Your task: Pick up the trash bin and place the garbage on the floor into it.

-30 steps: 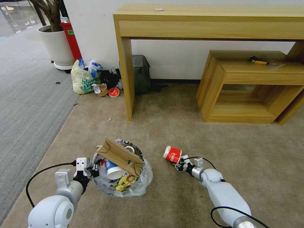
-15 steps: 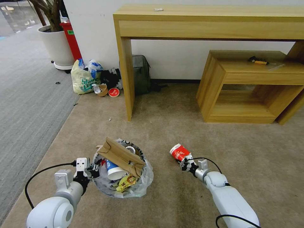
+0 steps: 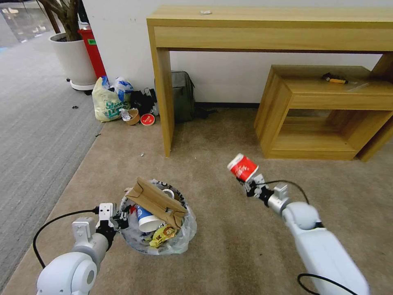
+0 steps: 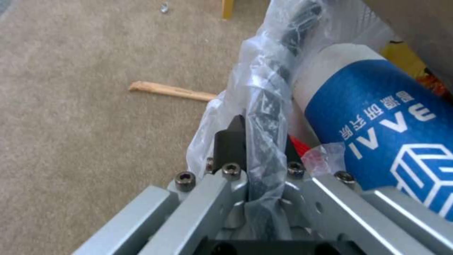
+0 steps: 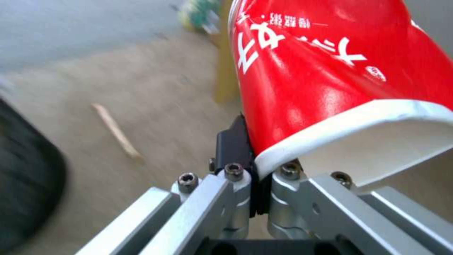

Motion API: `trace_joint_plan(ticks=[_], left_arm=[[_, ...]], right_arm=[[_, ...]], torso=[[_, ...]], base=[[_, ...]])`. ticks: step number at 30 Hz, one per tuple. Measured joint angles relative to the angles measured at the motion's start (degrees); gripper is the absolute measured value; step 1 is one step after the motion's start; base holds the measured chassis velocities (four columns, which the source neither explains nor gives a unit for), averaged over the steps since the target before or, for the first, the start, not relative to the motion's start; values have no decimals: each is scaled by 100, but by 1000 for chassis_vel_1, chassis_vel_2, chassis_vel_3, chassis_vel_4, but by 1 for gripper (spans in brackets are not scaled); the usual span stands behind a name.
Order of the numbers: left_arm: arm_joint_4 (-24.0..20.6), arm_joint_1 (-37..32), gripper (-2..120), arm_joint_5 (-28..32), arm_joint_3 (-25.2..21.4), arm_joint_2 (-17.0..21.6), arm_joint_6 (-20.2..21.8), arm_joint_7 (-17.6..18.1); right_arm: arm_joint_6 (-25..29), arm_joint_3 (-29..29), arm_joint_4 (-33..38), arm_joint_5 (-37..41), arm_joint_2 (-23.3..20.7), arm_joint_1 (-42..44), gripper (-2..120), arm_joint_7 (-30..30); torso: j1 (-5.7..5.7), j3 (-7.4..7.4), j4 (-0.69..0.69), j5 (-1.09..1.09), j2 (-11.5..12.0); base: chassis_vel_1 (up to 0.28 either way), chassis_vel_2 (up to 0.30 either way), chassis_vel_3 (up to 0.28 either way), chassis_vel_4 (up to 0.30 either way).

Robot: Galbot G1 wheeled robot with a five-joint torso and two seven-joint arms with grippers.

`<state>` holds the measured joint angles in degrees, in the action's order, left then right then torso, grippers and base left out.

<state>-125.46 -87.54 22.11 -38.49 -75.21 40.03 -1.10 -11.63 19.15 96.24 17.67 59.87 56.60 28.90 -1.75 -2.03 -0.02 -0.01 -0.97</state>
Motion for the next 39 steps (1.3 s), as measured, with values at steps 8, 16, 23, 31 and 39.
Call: trace_joint_plan(ticks=[8, 16, 23, 31, 39], left_arm=[[160, 148, 0, 192, 140, 194, 159, 123], [227, 203, 0, 384, 212, 496, 209, 263], [388, 376, 0, 479, 344, 621, 220, 322], [446, 452, 0, 523, 372, 632, 220, 329], [469, 477, 0, 519, 348, 624, 221, 270]], right_arm=[[-690, -828, 1479, 656, -444, -157, 0, -191], [-1160, -1984, 2261, 1007, -581, -495, 0, -375], [-1358, -2929, 2373, 1127, -663, -875, 0, -460], [-1618, -3428, 2035, 1453, -586, -1203, 0, -441], [-1999, -3529, 1753, 2019, -555, -1161, 0, -390]], torso=[[0, 0, 0, 0, 0], [0, 0, 2, 1, 0], [0, 0, 1, 0, 0], [0, 0, 1, 1, 0], [0, 0, 1, 1, 0]], base=[[0, 0, 0, 0], [0, 0, 0, 0], [0, 0, 0, 0], [0, 0, 0, 0], [0, 0, 0, 0]])
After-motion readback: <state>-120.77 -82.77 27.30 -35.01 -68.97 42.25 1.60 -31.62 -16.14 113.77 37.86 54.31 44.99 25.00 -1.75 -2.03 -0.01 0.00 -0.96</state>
